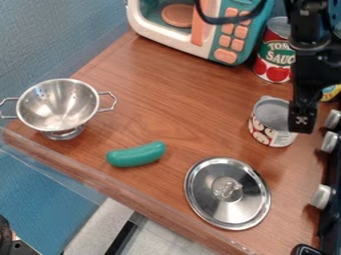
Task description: Move the can to middle left side of the table
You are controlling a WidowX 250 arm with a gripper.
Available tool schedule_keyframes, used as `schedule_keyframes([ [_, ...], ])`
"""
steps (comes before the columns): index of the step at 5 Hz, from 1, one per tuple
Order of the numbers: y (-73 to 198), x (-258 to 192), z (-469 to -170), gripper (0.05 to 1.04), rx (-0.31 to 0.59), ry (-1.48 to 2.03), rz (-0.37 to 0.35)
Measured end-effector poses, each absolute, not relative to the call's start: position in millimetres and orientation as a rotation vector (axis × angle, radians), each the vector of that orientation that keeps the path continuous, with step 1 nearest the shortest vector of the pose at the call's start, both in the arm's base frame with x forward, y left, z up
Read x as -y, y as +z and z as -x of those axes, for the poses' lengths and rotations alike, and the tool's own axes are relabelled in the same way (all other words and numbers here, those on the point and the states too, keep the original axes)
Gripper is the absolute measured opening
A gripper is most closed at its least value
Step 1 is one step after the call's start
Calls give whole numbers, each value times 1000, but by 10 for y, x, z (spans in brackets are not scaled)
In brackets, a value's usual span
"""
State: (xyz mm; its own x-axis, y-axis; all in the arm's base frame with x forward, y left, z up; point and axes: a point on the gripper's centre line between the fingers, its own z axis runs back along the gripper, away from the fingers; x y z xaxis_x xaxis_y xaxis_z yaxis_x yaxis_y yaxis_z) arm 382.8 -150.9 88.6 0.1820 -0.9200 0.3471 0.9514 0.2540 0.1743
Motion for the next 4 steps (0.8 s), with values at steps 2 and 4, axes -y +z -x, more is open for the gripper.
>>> schedule_keyframes([
  [2,843,1696,-3929,1001,434,-1382,104],
  [4,608,1647,-3906,1001,345,-1423,72],
])
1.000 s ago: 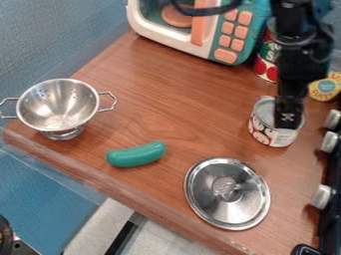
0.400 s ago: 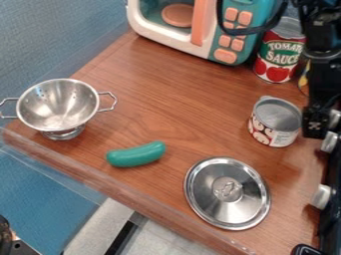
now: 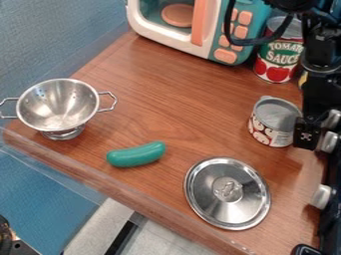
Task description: Move the can to middle left side of the table
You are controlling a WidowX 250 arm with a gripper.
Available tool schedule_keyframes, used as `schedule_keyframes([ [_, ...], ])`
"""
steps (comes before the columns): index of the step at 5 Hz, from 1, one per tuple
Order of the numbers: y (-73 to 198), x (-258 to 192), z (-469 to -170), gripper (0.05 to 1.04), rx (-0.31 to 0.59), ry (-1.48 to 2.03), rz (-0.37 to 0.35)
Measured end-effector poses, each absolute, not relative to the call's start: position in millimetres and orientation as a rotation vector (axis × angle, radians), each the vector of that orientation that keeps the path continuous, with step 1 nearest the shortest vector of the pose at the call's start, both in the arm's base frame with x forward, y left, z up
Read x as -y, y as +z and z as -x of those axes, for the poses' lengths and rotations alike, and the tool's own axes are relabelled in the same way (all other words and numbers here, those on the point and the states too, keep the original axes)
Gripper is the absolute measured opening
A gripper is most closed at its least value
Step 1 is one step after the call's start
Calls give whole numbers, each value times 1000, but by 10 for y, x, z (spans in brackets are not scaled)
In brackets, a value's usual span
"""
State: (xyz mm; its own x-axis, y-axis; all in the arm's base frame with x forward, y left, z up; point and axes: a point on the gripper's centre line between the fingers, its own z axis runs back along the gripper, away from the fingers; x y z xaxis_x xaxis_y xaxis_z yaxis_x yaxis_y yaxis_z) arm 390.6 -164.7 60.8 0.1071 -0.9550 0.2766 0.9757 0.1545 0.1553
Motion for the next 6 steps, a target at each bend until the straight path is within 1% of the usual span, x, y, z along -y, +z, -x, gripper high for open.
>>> schedule_keyframes([
  [1,601,1637,-3898,1001,340,-1447,70],
  [2,571,1498,-3886,1001,303,-1469,66],
  [3,561,1274,-3915,1001,276,-1477,63],
  [4,582,1071,-3954,1001,241,-1508,31],
  [5,667,838,-4053,1001,234,-1524,-5],
  [6,596,513,-4056,1001,223,-1472,-7],
])
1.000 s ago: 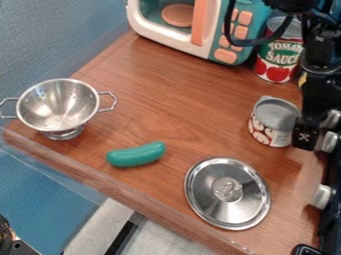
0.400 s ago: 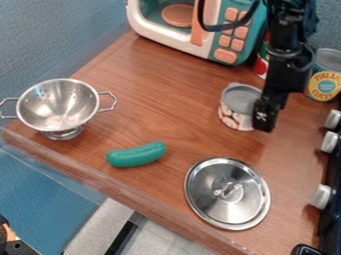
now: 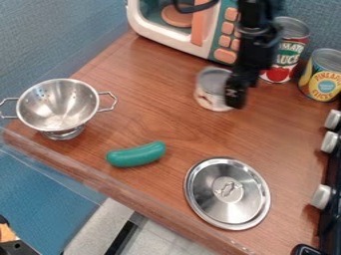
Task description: Move the can to middle left side of the table
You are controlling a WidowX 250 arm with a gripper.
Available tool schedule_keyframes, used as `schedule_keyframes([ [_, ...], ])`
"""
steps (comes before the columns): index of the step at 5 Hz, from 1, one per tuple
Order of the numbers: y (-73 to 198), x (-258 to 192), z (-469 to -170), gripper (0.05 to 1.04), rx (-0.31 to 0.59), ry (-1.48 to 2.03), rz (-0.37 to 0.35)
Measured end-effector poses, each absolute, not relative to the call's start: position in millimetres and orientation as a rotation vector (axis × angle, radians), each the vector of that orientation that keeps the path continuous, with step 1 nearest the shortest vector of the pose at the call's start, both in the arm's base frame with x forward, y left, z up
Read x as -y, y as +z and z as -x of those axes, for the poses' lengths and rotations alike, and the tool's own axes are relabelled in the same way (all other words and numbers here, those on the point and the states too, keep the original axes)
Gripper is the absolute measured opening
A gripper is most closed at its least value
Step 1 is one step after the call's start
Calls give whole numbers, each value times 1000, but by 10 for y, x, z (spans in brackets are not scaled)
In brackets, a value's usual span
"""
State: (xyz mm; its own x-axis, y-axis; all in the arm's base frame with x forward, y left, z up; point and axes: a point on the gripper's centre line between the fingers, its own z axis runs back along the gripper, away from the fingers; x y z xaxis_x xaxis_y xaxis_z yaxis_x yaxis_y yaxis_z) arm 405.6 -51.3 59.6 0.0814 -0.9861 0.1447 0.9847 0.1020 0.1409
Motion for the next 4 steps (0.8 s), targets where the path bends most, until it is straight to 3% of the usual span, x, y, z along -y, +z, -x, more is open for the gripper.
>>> schedule_keyframes([
  [4,627,-354,-3994,1001,174,-1237,-91],
])
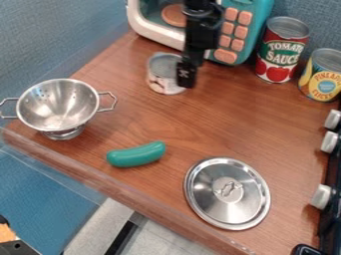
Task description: Move the can to middle left side of the table
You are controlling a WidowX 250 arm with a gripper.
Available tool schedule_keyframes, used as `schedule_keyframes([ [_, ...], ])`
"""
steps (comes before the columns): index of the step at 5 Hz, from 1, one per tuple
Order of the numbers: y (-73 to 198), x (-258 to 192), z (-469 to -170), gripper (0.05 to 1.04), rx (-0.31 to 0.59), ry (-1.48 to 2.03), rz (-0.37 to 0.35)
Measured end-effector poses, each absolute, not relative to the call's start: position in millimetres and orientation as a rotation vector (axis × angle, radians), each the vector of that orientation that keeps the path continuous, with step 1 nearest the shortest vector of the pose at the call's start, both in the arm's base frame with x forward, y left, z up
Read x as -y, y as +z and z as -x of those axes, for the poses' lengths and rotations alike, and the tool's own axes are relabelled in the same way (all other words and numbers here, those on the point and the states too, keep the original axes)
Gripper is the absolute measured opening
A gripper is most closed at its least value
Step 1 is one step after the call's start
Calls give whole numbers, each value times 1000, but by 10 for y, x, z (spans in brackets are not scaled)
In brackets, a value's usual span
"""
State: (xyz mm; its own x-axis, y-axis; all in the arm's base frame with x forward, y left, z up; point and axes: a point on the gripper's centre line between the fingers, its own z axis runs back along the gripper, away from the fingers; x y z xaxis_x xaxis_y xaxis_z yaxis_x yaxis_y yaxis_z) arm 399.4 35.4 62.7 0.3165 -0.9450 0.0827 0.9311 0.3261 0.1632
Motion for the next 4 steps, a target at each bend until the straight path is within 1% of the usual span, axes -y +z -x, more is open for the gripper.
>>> schedule_keyframes([
  [1,584,-651,-3916,1001,151,-1145,-93],
  [2,583,-762,-3892,1001,148,-1107,-91],
  [3,691,-785,-3900,1001,181,-1096,-99],
  [4,971,-750,-3879,1001,254,-1093,-126],
])
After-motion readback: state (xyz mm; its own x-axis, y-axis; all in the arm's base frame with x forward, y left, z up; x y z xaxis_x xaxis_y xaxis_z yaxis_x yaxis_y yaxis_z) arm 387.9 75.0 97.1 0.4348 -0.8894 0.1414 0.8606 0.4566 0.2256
